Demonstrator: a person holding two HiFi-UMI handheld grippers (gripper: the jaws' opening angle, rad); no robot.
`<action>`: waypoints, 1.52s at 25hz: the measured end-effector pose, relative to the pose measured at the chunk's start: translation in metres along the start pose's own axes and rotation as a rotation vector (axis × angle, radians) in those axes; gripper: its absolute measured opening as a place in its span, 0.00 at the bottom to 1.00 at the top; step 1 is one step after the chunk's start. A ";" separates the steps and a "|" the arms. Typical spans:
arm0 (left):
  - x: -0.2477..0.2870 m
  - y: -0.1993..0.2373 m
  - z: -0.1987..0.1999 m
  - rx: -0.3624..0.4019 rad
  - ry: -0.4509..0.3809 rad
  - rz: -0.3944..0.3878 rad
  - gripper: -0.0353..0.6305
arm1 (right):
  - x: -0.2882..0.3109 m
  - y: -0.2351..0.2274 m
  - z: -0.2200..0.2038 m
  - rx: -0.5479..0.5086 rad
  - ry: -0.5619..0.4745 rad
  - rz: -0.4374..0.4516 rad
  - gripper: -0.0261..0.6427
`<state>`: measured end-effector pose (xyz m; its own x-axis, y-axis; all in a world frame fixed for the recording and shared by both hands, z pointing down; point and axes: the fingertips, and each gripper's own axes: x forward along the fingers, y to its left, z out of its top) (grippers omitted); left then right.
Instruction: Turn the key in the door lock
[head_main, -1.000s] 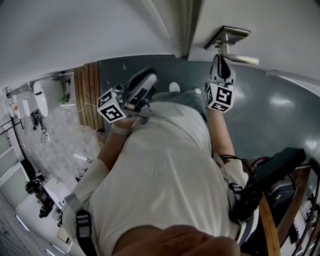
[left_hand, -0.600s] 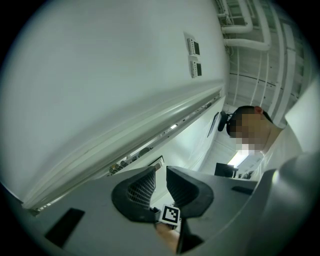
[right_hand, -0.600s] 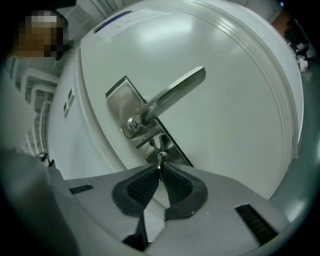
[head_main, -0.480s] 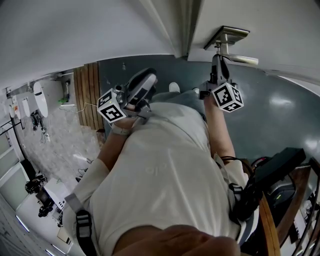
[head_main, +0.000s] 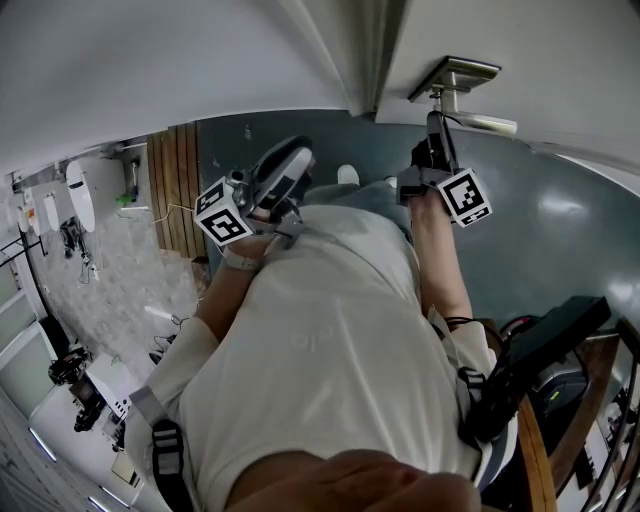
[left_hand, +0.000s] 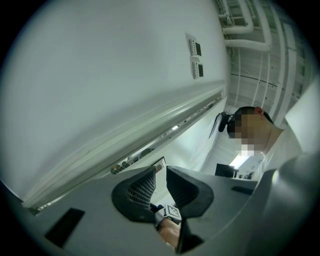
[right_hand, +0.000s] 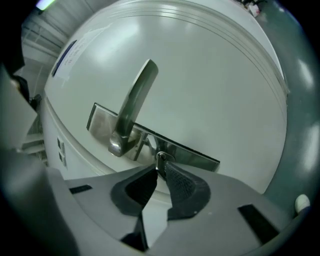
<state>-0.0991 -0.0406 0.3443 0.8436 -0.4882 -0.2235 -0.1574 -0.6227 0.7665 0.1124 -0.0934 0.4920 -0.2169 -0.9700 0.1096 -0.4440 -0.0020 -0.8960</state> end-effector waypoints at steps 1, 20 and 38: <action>0.000 0.000 0.000 -0.001 0.000 0.000 0.14 | -0.001 -0.001 -0.001 0.032 0.000 0.000 0.11; 0.000 0.005 -0.002 -0.020 0.000 0.005 0.14 | 0.002 -0.019 -0.007 0.901 -0.101 0.214 0.10; 0.001 0.011 -0.005 -0.053 -0.010 -0.004 0.14 | -0.027 0.002 -0.010 0.554 0.046 0.185 0.21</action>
<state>-0.0974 -0.0447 0.3551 0.8387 -0.4923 -0.2328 -0.1263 -0.5916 0.7963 0.1083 -0.0650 0.4917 -0.2900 -0.9550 -0.0627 0.1234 0.0277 -0.9920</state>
